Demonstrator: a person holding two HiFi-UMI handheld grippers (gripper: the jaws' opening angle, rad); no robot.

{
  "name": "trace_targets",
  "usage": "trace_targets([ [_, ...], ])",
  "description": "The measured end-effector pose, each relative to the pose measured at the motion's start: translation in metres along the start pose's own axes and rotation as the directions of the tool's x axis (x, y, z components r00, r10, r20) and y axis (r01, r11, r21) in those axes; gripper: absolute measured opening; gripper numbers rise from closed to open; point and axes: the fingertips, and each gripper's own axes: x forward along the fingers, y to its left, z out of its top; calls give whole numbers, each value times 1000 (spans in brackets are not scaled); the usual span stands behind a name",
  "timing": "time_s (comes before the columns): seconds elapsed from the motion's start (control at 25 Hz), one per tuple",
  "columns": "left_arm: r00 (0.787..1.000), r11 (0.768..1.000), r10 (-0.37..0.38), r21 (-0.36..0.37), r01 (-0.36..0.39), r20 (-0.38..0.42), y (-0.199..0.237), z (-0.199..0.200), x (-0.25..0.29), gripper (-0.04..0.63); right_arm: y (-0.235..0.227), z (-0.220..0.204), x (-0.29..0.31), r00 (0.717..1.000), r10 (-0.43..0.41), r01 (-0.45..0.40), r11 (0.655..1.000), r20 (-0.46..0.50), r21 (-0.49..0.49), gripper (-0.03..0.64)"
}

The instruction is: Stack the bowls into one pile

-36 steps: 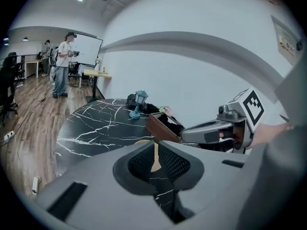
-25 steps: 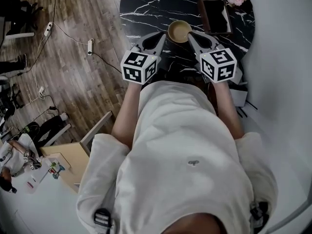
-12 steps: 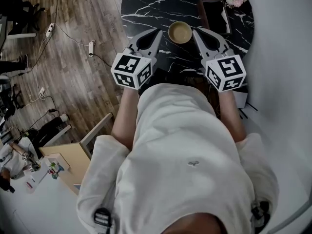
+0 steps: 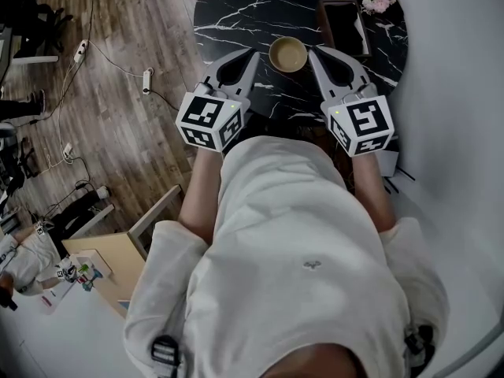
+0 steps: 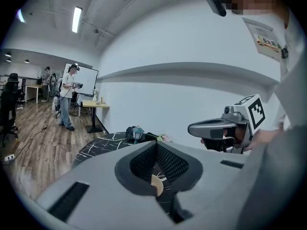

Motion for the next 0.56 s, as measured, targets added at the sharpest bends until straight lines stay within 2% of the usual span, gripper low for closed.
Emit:
trace_targets([
  [0.56,1000,1000,5,7,-5,2,2,3,4,5,0,-2,2,1000,23,-23,999,-2,25,3],
])
